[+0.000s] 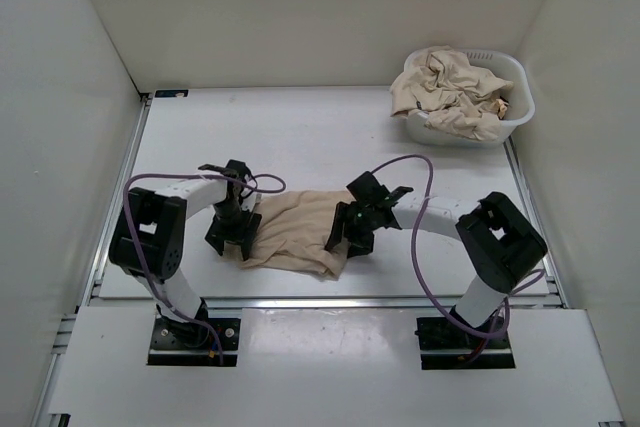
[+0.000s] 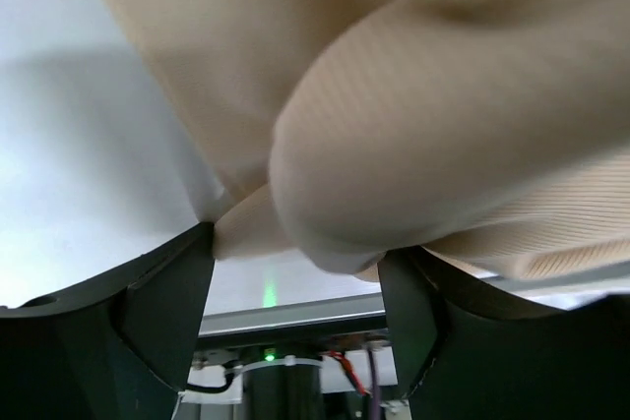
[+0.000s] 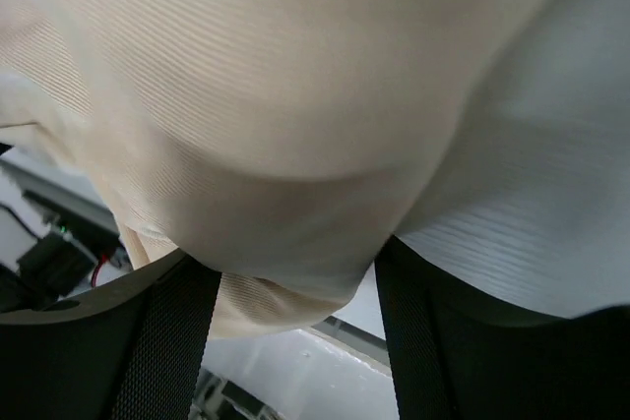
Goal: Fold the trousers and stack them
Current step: Fold the trousers
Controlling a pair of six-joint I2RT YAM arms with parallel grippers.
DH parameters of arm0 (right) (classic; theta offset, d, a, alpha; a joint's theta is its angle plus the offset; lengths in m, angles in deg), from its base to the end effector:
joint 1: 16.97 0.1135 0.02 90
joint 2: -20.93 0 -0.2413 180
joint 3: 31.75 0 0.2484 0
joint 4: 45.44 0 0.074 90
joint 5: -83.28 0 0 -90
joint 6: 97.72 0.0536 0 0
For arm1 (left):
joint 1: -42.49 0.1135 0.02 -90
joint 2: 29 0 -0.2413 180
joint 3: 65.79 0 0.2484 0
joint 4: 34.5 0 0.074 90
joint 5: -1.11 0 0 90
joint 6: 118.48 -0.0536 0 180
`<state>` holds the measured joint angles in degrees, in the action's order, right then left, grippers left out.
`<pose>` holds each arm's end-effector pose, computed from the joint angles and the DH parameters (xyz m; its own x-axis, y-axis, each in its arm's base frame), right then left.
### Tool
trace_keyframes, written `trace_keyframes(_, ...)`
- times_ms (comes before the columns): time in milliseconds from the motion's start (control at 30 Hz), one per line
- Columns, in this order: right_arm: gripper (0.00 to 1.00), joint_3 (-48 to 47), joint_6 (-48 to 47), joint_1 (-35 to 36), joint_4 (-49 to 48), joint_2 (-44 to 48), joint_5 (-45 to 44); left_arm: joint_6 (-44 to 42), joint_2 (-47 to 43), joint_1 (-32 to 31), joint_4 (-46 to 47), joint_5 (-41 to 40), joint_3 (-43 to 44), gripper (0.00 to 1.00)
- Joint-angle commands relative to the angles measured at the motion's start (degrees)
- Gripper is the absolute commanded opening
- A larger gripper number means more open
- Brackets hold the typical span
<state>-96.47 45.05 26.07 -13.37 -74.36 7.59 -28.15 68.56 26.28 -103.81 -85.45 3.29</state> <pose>0.2205 0.2240 0.1156 -0.9854 0.1354 -0.1033 0.0665 0.8642 0.4987 0.2419 -0.0737 0.1079 -0.9529 0.2710 0.1359 0.2654 0.9624 -0.0587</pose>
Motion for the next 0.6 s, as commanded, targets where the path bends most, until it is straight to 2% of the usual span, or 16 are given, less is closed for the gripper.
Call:
trace_keyframes(0,0.65,1.7,-5.0,0.3,-2.9,-3.8,7.0,-0.3,-2.9,0.1,5.0,-6.5,-4.2,0.76)
trace_keyframes(67,0.57,1.7,-6.1,0.3,-1.7,-4.4,6.3,-0.3,-3.5,0.1,5.1,-6.5,-5.4,0.76)
trace_keyframes(133,0.38,1.7,-7.2,-0.8,-1.7,-4.4,6.3,-0.3,-4.9,0.1,5.1,-7.0,-6.1,0.76)
trace_keyframes(200,0.04,1.7,-8.5,-1.9,1.1,-4.4,5.0,-0.3,-6.1,0.1,5.1,-7.0,-6.1,0.76)
trace_keyframes(233,0.01,1.7,-10.7,-3.0,2.5,-4.4,4.3,-0.3,-7.2,0.1,4.4,-7.0,-6.1,0.76)
trace_keyframes(300,0.00,0.6,-14.4,-4.3,7.9,-2.9,3.8,-0.3,-7.9,0.1,2.8,-7.0,-5.4,0.76)
trace_keyframes(367,0.00,-2.2,-22.6,-6.1,13.3,-2.9,1.4,-0.3,-8.4,0.1,0.9,-7.0,-4.8,0.76)
trace_keyframes(400,0.00,-3.6,-25.8,-6.1,19.6,-2.9,0.3,-0.3,-8.4,0.1,0.1,-7.0,-4.0,0.76)
trace_keyframes(467,0.00,-7.8,-33.8,-6.8,24.9,-3.5,-1.2,-0.3,-9.0,0.1,-2.4,-1.6,-2.0,0.79)
trace_keyframes(500,0.05,-9.0,-35.8,-7.4,28.5,-3.5,-1.2,-0.3,-9.1,0.1,-5.4,1.0,1.2,0.81)
trace_keyframes(533,0.22,-10.2,-37.4,-7.4,29.8,-4.2,-1.2,-0.3,-9.1,0.1,-7.0,3.8,3.3,0.83)
trace_keyframes(567,0.30,-12.5,-39.7,-7.4,30.9,-4.9,-0.6,-0.3,-9.6,0.1,-8.3,9.4,5.6,0.84)
